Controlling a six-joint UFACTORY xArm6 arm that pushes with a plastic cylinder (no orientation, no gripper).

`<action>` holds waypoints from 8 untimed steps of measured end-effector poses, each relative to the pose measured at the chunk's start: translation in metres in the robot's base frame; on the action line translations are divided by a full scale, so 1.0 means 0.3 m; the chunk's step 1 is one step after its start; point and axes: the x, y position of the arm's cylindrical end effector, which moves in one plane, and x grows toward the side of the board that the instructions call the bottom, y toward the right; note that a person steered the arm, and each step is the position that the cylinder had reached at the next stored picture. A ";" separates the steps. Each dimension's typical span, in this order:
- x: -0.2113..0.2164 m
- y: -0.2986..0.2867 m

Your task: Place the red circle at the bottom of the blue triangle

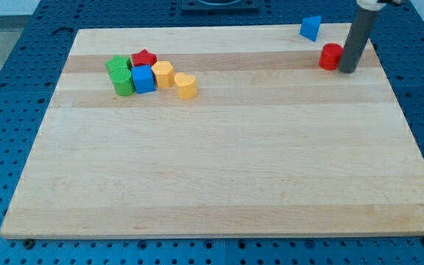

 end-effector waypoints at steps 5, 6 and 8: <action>0.068 -0.080; 0.001 -0.080; -0.085 -0.080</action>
